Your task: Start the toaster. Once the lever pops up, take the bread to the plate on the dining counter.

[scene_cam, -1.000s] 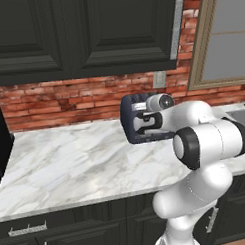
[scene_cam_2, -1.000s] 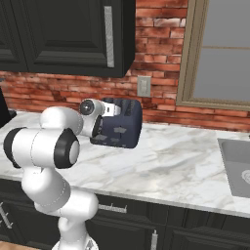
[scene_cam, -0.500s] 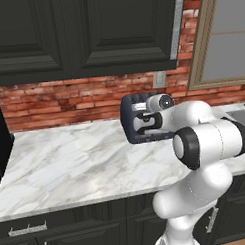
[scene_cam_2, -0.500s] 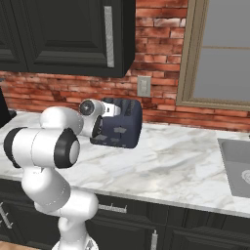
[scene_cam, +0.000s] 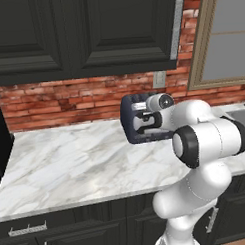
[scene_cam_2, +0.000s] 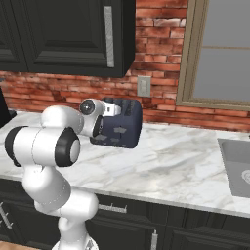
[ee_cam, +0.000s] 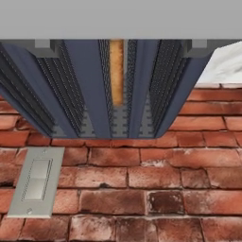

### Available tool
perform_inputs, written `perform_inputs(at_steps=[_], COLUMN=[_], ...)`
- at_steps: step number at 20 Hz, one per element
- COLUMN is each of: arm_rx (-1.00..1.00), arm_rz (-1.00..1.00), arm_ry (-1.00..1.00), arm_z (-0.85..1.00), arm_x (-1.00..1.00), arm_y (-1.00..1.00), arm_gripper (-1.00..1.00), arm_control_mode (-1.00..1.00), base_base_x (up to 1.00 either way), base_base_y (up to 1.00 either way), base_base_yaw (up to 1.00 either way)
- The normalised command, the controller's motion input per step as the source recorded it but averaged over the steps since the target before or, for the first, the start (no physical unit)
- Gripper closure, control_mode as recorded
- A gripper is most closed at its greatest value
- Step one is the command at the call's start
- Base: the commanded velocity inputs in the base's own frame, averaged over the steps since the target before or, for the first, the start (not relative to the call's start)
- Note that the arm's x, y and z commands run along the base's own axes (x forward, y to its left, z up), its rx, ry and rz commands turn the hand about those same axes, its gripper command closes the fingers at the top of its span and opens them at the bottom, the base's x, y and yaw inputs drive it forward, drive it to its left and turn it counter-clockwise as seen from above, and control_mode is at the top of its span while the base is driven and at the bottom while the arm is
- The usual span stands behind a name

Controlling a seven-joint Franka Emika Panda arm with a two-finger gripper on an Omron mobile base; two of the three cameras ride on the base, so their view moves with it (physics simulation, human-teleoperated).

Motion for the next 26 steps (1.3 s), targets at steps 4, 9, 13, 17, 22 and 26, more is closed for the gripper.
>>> perform_inputs(at_steps=[4, 9, 13, 17, 22, 26], arm_rx=[0.00, 0.00, 0.00, 0.00, 0.00, 0.00], arm_rz=[0.00, 0.00, 0.00, 0.00, 0.00, 0.00], arm_ry=[0.00, 0.00, 0.00, 0.00, 0.00, 0.00], arm_z=[0.00, 0.00, 0.00, 0.00, 0.00, 0.00], arm_x=[0.06, 0.04, 0.02, 0.00, 0.00, 0.00], arm_y=[-0.02, -0.05, -0.01, -0.05, -0.01, -0.03], arm_gripper=[-1.00, -1.00, -1.00, -1.00, -1.00, -1.00], arm_control_mode=[-1.00, -1.00, -1.00, -1.00, -1.00, -1.00], base_base_x=[0.00, 0.00, 0.00, 0.00, 0.00, 0.00], base_base_y=[0.00, 0.00, 0.00, 0.00, 0.00, 0.00], base_base_yaw=[0.00, 0.00, 0.00, 0.00, 0.00, 0.00])
